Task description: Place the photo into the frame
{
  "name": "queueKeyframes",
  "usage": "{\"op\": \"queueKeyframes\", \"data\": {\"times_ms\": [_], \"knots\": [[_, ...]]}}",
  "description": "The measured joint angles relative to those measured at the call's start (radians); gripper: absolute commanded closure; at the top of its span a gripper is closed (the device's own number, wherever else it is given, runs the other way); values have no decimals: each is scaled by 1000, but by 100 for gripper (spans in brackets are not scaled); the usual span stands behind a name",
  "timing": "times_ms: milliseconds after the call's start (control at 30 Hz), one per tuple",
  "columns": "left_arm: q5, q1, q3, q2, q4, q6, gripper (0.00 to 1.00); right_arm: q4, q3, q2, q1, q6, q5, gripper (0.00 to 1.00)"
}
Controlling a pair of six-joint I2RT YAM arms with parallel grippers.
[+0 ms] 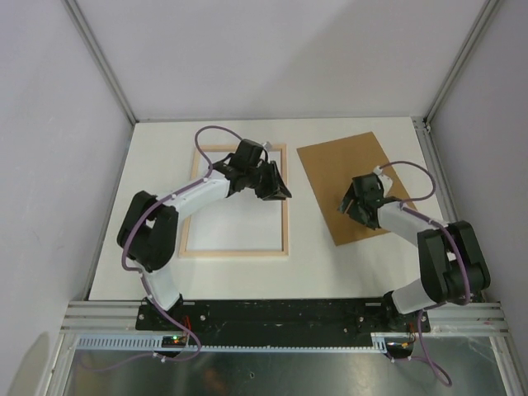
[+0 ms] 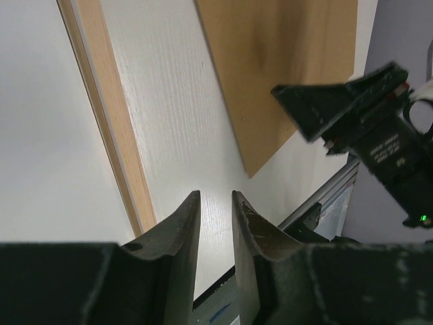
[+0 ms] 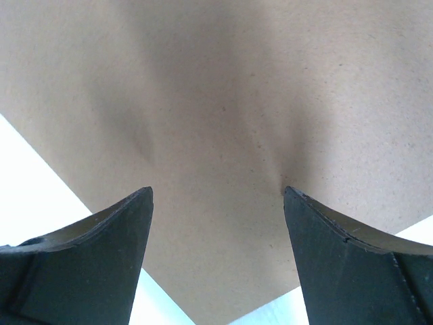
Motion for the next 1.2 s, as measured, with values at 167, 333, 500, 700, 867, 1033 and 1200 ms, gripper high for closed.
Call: {"op": "queueKeyframes", "data": {"times_ms": [167,333,500,700,867,1033,1200], "knots": [[0,0,19,37,5,-1,70,-6,-61,-71,137,60,-2,17],[4,0,54,93,7,-1,69,-52,-114,-156,242,139,-15,17],[14,0,101,163,14,0,65,-115,-135,-249,222,169,-48,17],[17,-5,144,208,14,4,60,-120,-98,-333,21,120,-57,16],[10,-26,185,246,18,11,59,-88,-33,-291,-186,48,-67,16],[-6,-55,230,307,17,18,55,-49,-3,-195,-373,-1,-81,16],[-23,-74,258,352,16,19,51,-21,33,-76,-492,-38,-93,16]]}}
